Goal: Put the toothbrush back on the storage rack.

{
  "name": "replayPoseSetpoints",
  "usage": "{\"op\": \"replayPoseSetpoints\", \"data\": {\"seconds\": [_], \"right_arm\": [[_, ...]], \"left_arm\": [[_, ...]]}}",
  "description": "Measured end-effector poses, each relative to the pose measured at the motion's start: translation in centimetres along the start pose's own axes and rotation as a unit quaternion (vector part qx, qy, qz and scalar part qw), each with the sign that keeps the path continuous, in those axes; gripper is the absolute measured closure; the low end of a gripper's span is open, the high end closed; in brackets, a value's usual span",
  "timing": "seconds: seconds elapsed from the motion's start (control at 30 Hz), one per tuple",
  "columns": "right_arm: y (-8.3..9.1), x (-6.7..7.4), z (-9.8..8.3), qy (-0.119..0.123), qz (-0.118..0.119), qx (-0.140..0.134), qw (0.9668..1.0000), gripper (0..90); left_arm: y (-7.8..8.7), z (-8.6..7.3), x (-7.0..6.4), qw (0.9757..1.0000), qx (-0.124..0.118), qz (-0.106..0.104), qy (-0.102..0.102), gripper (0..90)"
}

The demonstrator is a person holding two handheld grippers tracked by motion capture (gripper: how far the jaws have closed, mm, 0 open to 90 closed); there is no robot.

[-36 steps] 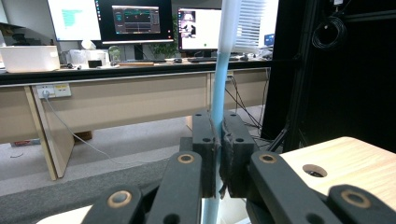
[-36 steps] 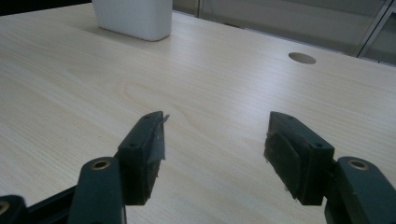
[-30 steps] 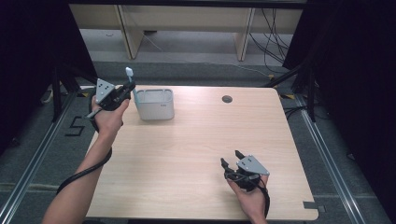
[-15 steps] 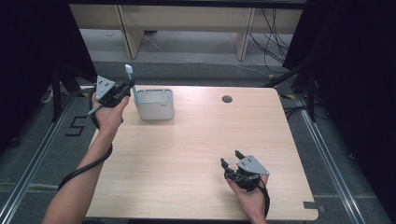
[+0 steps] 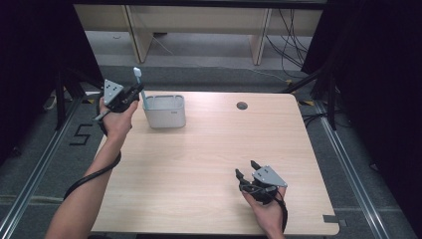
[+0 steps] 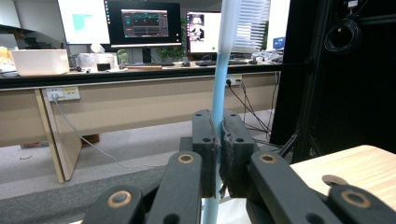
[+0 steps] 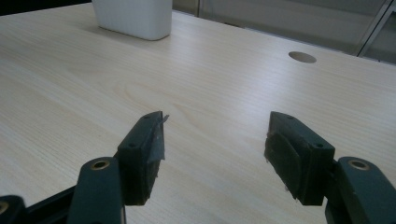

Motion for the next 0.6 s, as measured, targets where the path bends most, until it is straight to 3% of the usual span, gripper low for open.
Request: {"op": "replayPoseSetpoints", "data": {"seconds": [0.6], "right_arm": [[-0.01, -0.09, 0.01, 0.005, -0.002, -0.002, 1.0, 38.1]], "left_arm": [[-1.01, 0.44, 0.52, 1.0, -0.001, 0.007, -0.003, 84.9]]}}
Point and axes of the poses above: each handheld gripper's, and its own axes: y roughly backward along the jaws, z roughly out of its top, x roughly to its left, the point moved 9 cm from there along -y, roughly forward along the jaws, and after that the axes turned 9 degrees about y, right-handed, at the moved point
